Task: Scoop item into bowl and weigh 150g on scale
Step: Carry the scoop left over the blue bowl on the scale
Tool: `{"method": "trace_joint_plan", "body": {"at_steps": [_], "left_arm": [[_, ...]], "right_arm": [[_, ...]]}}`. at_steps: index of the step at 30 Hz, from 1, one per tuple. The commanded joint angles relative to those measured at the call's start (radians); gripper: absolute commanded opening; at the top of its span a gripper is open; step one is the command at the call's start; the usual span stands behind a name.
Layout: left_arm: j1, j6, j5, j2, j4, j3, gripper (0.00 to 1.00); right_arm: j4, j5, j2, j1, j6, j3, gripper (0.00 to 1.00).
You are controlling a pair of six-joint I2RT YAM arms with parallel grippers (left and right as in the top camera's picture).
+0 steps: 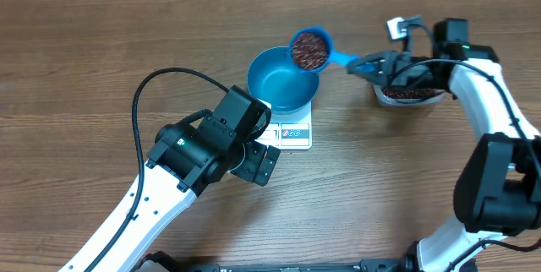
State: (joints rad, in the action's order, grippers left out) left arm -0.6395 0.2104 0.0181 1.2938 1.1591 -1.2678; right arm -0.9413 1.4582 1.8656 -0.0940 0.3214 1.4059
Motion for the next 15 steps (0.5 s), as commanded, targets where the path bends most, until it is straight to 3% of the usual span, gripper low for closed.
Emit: {"method": "trace_joint_plan", "body": {"at_steps": [1,6,15], "left_arm": [[0.006,0.014,-0.008,-0.019,0.000,-0.008,0.99],[0.006,0.014,-0.008,-0.019,0.000,-0.008,1.00],[0.006,0.014,-0.008,-0.019,0.000,-0.008,1.00]], "right_arm": [[0.066,-0.080,-0.001,0.058,-0.077,0.003,0.04],[0.148,-0.224,-0.001,0.089,-0.196,0.003,0.04],[0.145,-0.437,-0.001,0.179,-0.198,0.003,0.04]]}}
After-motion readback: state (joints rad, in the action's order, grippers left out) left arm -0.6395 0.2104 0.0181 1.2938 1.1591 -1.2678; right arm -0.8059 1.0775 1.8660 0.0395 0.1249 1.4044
